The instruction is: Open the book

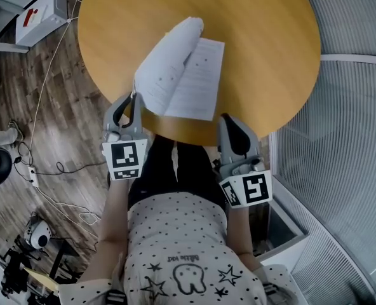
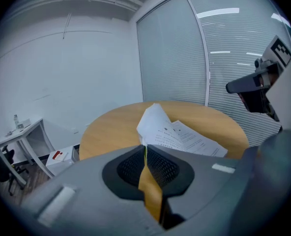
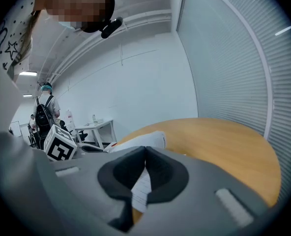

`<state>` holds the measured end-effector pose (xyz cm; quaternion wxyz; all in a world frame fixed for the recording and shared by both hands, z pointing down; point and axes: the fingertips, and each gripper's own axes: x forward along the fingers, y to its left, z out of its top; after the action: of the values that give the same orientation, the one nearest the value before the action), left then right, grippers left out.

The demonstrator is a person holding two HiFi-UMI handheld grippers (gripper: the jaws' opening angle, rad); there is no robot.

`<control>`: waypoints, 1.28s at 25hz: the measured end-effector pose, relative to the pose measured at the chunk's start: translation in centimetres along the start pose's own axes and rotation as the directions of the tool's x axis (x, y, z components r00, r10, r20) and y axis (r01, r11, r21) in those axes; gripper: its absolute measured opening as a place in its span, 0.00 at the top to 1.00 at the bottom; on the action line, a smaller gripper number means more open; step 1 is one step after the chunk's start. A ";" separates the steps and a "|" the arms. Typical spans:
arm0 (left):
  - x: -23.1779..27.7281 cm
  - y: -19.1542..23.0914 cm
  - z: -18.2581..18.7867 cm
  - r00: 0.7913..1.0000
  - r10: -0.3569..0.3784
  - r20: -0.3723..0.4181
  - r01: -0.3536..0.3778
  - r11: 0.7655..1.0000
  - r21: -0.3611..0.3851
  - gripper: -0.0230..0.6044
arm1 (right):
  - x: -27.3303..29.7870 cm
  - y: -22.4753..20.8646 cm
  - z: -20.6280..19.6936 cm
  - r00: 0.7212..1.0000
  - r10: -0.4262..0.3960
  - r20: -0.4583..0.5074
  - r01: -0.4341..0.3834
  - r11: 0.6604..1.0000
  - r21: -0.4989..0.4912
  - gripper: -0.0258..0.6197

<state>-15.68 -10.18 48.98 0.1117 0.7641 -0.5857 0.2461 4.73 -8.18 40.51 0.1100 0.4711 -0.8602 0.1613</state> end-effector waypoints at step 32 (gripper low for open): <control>-3.2 5.2 -8.7 0.981 0.140 -0.133 -0.162 0.972 -0.171 0.92 | 1.8 4.0 -1.1 0.996 0.083 -0.017 -0.084 0.996 -0.026 0.96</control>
<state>-23.38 -5.03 54.17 0.1964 0.6879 -0.6543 0.2451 0.41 -7.13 41.49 0.1162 0.4320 -0.8803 0.1582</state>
